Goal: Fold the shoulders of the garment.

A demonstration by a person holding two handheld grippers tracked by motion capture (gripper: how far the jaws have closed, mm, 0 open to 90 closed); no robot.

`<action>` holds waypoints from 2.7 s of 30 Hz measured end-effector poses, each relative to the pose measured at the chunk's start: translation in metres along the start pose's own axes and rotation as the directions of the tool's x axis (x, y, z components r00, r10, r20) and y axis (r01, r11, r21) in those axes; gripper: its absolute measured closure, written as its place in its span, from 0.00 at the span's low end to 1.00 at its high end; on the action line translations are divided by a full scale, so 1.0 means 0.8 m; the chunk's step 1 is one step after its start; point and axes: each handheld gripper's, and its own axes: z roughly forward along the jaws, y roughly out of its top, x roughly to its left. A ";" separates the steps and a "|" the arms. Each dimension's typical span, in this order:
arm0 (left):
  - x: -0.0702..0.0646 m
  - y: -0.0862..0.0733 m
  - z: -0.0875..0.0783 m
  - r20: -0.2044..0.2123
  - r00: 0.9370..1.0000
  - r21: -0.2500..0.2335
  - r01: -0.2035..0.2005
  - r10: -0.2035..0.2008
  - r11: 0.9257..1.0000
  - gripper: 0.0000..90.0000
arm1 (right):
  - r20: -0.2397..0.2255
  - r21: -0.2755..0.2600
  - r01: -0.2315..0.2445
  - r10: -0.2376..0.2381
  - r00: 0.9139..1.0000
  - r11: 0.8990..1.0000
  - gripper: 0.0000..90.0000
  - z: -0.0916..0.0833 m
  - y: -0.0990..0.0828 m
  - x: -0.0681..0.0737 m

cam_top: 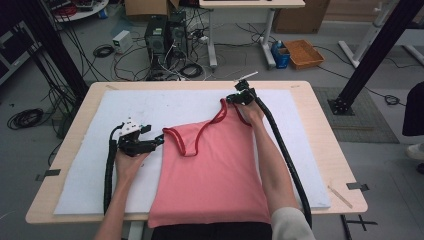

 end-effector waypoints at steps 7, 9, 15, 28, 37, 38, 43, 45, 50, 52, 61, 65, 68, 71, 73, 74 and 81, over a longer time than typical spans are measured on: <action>0.000 0.000 0.000 -0.002 1.000 0.003 -0.002 0.002 1.000 0.33 | 0.000 -0.003 -0.002 0.002 1.000 1.000 0.95 -0.004 0.002 0.003; -0.001 0.000 0.000 -0.002 1.000 0.003 -0.001 0.001 1.000 0.33 | -0.012 -0.012 -0.005 0.005 1.000 1.000 0.95 -0.009 0.003 0.006; -0.001 0.000 0.000 -0.002 1.000 0.004 -0.004 0.004 1.000 0.33 | -0.058 -0.050 0.053 -0.056 0.997 0.997 0.95 -0.037 0.000 0.027; -0.001 0.000 0.000 -0.001 1.000 0.006 -0.004 0.004 1.000 0.33 | -0.191 -0.084 0.143 -0.157 0.969 0.986 0.95 -0.110 -0.049 0.077; 0.000 0.000 0.000 -0.001 1.000 0.004 -0.001 0.001 1.000 0.33 | -0.275 -0.064 0.193 -0.203 0.940 0.979 0.94 -0.137 -0.104 0.115; 0.000 0.000 0.000 -0.001 1.000 0.004 -0.002 0.002 1.000 0.33 | -0.286 -0.065 0.193 -0.203 0.937 0.979 0.95 -0.140 -0.110 0.119; -0.001 0.000 0.000 0.002 1.000 0.005 -0.004 0.004 1.000 0.33 | -0.324 -0.055 0.217 -0.223 0.919 0.975 0.94 -0.156 -0.137 0.139; -0.001 0.000 0.001 0.001 1.000 0.006 -0.006 0.006 1.000 0.34 | -0.326 -0.046 0.239 -0.241 0.914 0.970 0.94 -0.163 -0.145 0.144; -0.002 0.001 0.002 0.003 1.000 0.013 -0.014 0.014 1.000 0.34 | -0.341 -0.048 0.229 -0.232 0.911 0.972 0.94 -0.172 -0.164 0.148; -0.001 0.001 0.001 0.005 1.000 0.012 -0.015 0.014 1.000 0.34 | -0.339 -0.041 0.225 -0.225 0.914 0.974 0.94 -0.172 -0.171 0.147; -0.013 0.007 -0.002 0.041 0.998 0.008 -0.055 0.055 0.998 0.41 | -0.321 -0.024 0.216 -0.212 0.923 0.976 0.71 -0.173 -0.180 0.146; -0.035 0.017 -0.004 0.139 0.986 -0.005 -0.089 0.089 0.996 0.46 | -0.308 -0.066 0.208 -0.218 0.926 0.976 0.56 -0.185 -0.177 0.149; -0.054 0.023 -0.001 0.236 0.962 0.023 -0.147 0.137 0.989 0.49 | -0.278 -0.078 0.240 -0.252 0.927 0.968 0.50 -0.188 -0.175 0.156; -0.071 0.029 0.005 0.339 0.929 0.042 -0.174 0.150 0.984 0.51 | -0.290 -0.076 0.253 -0.264 0.920 0.964 0.50 -0.188 -0.175 0.161; -0.082 0.029 0.009 0.377 0.910 0.039 -0.200 0.171 0.979 0.54 | -0.297 -0.065 0.262 -0.269 0.916 0.963 0.52 -0.185 -0.176 0.164; -0.086 0.029 0.013 0.394 0.901 0.047 -0.216 0.181 0.975 0.56 | -0.295 -0.061 0.263 -0.269 0.917 0.963 0.53 -0.183 -0.177 0.166; -0.101 0.020 0.034 0.427 0.885 0.153 -0.273 0.186 0.950 0.69 | -0.287 -0.025 0.296 -0.291 0.913 0.955 0.65 -0.171 -0.181 0.173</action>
